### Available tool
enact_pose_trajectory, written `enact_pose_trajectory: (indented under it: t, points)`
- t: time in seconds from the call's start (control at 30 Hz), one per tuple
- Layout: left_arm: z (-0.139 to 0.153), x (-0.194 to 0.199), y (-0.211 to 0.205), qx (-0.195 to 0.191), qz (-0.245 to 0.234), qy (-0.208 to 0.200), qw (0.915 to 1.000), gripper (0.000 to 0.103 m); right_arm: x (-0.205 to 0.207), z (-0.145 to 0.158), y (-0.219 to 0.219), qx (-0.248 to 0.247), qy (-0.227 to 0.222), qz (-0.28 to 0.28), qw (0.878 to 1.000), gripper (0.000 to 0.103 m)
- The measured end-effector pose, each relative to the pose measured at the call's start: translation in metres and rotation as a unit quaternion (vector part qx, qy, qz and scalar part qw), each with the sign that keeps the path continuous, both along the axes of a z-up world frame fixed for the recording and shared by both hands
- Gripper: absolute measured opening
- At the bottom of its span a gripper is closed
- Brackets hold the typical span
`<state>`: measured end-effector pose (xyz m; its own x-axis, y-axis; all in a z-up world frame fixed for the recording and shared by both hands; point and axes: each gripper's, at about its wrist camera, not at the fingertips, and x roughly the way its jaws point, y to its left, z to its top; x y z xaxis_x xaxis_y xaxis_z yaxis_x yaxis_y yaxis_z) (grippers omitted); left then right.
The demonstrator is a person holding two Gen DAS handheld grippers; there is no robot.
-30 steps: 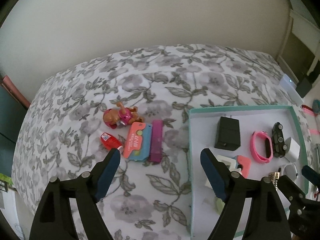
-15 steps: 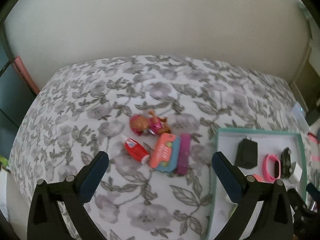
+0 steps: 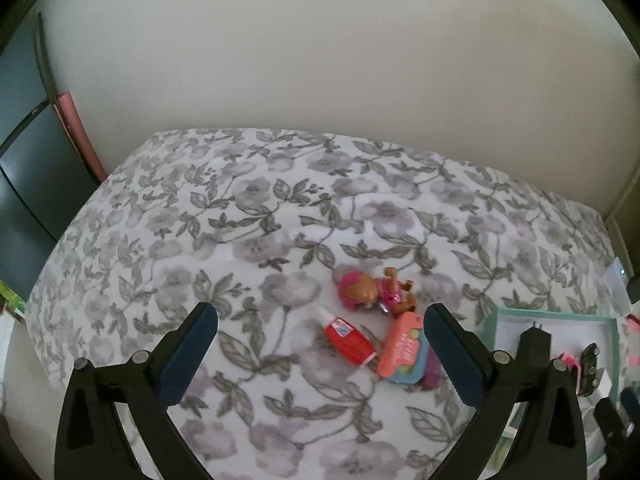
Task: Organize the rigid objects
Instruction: 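Grasp the red bottle with the left gripper while right gripper grasps the pink lighter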
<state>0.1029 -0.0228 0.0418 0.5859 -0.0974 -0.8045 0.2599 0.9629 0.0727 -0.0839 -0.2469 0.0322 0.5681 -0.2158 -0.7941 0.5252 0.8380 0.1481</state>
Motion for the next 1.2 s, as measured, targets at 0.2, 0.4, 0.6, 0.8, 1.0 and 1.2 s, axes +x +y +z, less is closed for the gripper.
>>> enact_pose_trajectory:
  t: [0.2,0.4,0.6,0.8,1.0,1.2]
  points:
    - [0.002,0.013,0.009,-0.009,-0.006,0.012,0.9999,0.103,0.02,0.01,0.022,-0.017,-0.016,0.029,0.999,0.103]
    - [-0.006,0.029,0.019,-0.021,0.0,0.031,0.9993,0.102,0.047,0.01,0.039,-0.018,-0.016,0.054,0.998,0.103]
    - [-0.02,0.049,0.029,-0.04,0.017,0.058,0.9973,0.102,0.082,-0.003,0.057,-0.007,0.004,0.088,0.996,0.097]
    - [-0.037,0.06,0.026,-0.051,0.014,0.087,0.9949,0.101,0.117,-0.014,0.076,0.007,0.022,0.119,0.993,0.086]
    - [-0.062,0.068,0.022,-0.06,0.008,0.126,0.9902,0.087,0.144,-0.037,0.092,0.023,0.057,0.136,0.989,0.069]
    - [-0.084,0.072,0.019,-0.073,0.001,0.164,0.9838,0.079,0.16,-0.06,0.101,0.038,0.082,0.144,0.985,0.046]
